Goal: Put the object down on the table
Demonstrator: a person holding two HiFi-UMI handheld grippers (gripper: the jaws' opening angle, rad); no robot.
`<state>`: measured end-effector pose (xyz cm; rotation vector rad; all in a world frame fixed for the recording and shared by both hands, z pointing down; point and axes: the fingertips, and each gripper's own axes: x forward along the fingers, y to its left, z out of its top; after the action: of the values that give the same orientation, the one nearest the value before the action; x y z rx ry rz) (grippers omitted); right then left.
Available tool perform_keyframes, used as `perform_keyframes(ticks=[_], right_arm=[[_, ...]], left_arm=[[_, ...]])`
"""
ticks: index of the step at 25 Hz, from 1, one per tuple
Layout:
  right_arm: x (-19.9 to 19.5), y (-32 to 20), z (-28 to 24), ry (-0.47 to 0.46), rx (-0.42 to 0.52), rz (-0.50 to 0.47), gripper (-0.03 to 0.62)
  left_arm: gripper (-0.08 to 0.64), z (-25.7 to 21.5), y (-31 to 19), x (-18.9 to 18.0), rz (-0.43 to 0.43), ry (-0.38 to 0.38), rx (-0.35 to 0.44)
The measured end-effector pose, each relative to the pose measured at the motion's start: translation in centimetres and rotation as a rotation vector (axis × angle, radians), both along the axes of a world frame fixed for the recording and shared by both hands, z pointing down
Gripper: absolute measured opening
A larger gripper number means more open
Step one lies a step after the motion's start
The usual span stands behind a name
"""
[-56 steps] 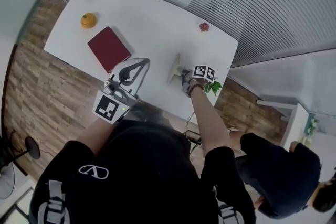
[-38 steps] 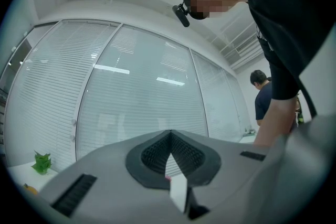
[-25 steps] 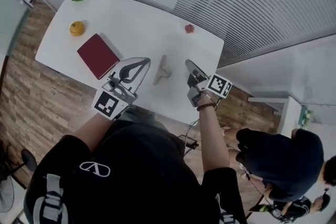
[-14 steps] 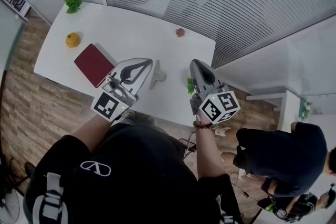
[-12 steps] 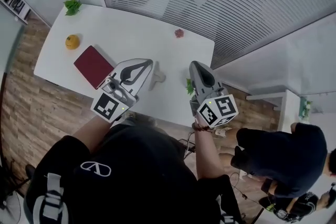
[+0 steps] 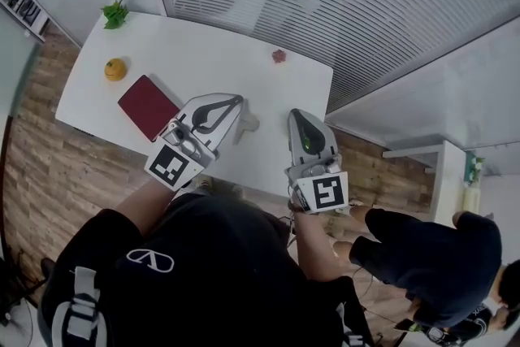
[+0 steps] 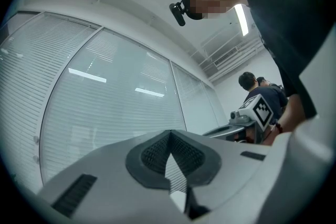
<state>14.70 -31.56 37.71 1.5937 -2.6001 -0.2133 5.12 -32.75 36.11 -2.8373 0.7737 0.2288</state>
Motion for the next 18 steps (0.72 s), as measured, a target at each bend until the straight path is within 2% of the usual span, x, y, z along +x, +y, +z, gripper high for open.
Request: perform_keyframes(ticks=[7,18], right_arm=[[-0.8,0.8,0.6,0.047,0.035,-0.001,0.005],[-0.6,1.2,1.9,0.072,0.003,0.014,0.003]], left_arm=[[0.005,0.3,0.7,0.2,0.011,-0.012,-0.002],[0.005,0.8,1.4,0.6,0.019,-0.032,-0.003]])
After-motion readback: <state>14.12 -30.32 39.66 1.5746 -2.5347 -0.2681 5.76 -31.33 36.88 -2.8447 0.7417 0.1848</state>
